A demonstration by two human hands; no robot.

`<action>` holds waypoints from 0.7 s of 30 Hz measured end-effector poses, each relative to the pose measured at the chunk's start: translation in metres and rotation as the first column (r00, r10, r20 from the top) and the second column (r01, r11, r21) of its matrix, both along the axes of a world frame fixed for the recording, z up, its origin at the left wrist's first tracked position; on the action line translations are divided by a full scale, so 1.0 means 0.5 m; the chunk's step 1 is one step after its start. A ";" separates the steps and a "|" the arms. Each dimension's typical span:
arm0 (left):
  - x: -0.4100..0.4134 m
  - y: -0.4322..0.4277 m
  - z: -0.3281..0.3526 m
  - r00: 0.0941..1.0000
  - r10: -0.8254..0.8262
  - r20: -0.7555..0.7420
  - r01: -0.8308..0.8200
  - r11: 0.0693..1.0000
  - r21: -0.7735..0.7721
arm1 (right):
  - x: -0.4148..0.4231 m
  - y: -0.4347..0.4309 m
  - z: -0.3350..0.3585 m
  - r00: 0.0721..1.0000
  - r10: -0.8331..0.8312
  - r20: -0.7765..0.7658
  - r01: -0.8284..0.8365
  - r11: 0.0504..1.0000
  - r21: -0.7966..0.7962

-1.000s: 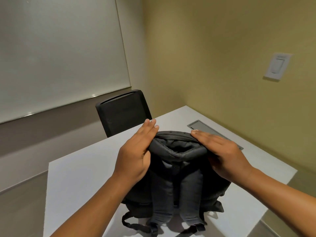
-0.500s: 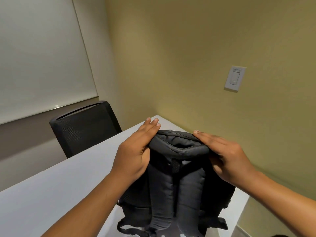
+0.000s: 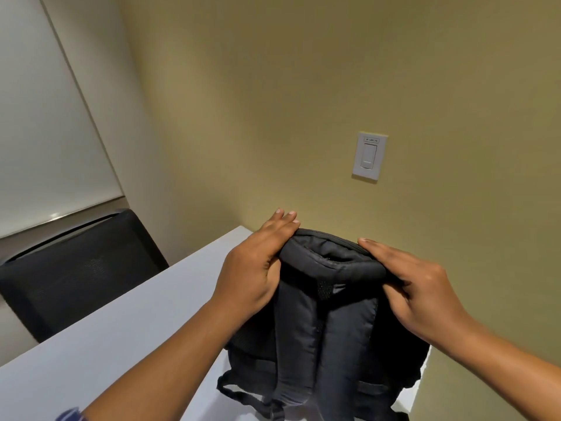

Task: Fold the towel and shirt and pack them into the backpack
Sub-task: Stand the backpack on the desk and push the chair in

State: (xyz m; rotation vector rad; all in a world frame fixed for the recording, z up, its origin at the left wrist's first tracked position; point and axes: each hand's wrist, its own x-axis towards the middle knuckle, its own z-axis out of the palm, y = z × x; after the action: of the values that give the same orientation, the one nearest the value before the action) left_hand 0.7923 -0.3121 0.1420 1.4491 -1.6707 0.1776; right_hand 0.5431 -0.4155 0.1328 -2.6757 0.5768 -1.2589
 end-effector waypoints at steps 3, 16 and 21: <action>-0.010 -0.082 -0.004 0.998 -0.027 -0.048 0.029 0.999 0.032 | -0.016 -0.055 -0.003 0.998 -0.058 0.002 0.058 0.998 0.023; -0.085 -0.345 -0.067 0.988 0.035 -0.152 -0.001 0.976 0.216 | -0.086 -0.264 -0.054 0.931 -0.345 -0.117 0.359 0.924 0.135; -0.094 -0.318 -0.189 0.987 0.149 -0.066 -0.124 0.949 0.290 | -0.090 -0.282 -0.080 0.897 -0.423 -0.125 0.438 0.888 0.137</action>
State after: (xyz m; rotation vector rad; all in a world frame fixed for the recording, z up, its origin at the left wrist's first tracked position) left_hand 0.7453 -0.4711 0.0476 1.7640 -1.5711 -0.0535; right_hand 0.4980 -0.5565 0.0926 -2.5593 1.2888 -1.1169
